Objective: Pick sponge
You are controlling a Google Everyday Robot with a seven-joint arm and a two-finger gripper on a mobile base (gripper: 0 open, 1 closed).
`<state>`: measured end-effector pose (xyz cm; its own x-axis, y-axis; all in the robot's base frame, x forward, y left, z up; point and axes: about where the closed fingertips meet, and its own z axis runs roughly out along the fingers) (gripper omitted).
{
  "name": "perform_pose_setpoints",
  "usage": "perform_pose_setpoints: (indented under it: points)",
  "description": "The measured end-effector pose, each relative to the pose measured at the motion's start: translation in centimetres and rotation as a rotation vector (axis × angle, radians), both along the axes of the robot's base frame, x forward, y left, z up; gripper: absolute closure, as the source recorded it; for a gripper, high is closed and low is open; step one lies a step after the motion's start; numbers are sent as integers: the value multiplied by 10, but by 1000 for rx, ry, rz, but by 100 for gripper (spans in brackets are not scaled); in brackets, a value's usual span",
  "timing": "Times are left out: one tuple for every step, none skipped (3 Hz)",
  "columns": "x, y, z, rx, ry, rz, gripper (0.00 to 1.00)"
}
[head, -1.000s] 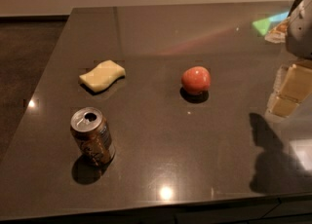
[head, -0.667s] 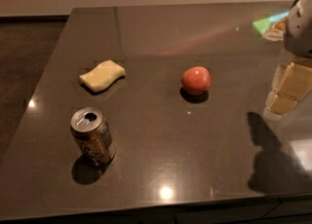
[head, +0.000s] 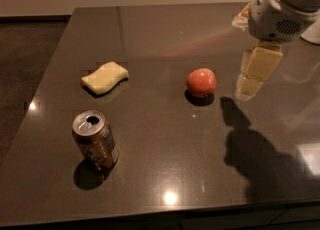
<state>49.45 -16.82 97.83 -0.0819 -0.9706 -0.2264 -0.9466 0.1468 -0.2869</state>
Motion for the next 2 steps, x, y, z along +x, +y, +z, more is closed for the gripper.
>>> perform_pose_setpoints:
  points:
    - [31, 35, -8, 15, 3, 76, 0]
    - [61, 74, -20, 35, 19, 152, 0]
